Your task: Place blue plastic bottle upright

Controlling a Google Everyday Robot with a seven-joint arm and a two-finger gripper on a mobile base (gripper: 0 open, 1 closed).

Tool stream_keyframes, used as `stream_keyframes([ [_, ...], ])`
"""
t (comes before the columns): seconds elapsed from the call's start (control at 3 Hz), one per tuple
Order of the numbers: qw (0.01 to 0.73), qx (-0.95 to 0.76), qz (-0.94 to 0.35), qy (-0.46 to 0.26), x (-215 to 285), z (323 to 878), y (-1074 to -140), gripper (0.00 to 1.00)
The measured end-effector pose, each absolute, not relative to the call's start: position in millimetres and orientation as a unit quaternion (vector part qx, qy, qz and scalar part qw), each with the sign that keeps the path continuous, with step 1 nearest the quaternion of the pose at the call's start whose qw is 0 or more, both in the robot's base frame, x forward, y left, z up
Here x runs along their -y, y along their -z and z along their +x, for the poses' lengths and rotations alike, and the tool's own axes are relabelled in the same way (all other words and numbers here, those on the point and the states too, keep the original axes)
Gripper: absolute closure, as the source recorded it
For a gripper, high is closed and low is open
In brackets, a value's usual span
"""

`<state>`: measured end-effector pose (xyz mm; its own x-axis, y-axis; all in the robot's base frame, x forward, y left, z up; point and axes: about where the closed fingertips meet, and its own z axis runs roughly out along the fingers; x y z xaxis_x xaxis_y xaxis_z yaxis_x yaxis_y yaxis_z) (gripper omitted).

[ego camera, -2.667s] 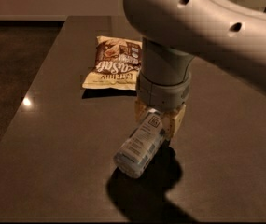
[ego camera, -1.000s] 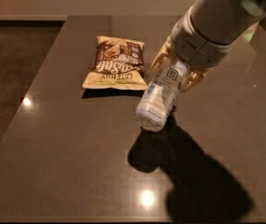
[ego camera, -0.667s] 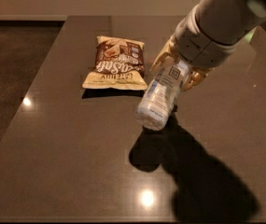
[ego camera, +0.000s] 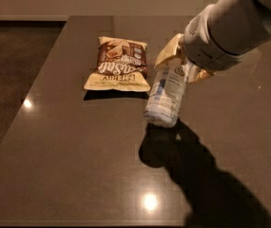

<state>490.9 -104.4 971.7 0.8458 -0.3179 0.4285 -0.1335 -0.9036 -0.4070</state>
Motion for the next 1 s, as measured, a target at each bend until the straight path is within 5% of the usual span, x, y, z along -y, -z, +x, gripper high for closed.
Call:
stream_keyframes([
  [1.0, 0.241, 0.019, -0.889, 0.39, 87, 489, -995, 1.0],
])
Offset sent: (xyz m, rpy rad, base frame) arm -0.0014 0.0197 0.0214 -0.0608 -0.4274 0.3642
